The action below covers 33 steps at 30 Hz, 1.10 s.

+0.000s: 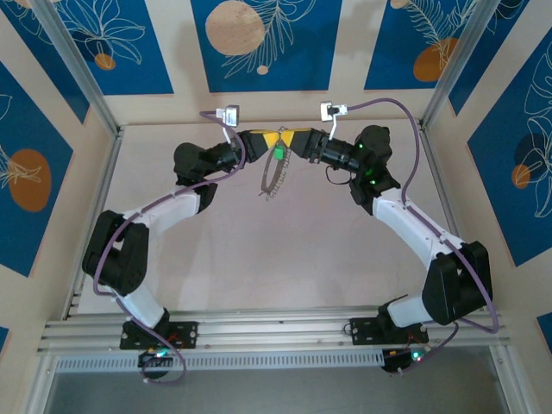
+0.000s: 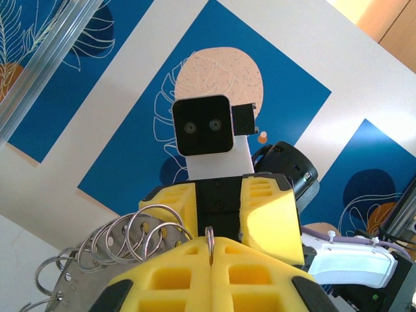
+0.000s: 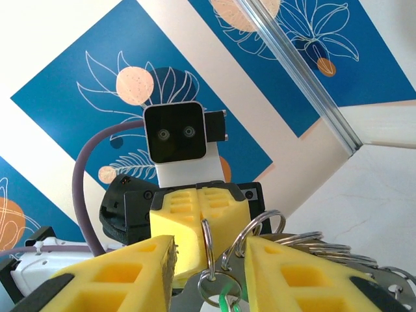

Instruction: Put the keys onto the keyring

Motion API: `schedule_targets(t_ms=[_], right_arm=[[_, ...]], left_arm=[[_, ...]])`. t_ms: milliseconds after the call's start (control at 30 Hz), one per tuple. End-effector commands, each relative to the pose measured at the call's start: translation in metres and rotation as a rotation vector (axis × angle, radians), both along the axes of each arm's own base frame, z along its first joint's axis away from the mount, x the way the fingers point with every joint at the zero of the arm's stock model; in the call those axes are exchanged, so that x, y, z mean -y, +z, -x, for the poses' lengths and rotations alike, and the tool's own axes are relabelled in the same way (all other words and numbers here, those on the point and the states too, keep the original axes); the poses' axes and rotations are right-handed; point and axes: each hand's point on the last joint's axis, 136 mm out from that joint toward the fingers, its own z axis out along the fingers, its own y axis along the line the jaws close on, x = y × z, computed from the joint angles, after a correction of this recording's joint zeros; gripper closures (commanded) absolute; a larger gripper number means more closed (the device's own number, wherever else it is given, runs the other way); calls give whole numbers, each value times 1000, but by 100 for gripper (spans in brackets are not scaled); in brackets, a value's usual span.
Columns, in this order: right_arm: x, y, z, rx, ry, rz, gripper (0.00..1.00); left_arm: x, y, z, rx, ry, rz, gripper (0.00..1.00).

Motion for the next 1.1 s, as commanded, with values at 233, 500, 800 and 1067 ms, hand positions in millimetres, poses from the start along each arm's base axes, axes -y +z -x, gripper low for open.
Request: schedule_targets(t_ms=[233,500,800,1067], right_arm=[[-8,12,2,25,33,-9,72],[-13,7,0,10,51,2,83],[-15,1,0,-1,61,24,100],[-5,-5,-1,-21,27,16,68]], left_arm=[[-8,34,16,121,7,38,100],[-8,32,15,123,9,31,100],[-7,31,13,130,23,14,100],[-8,32,15,147,41,-1,100]])
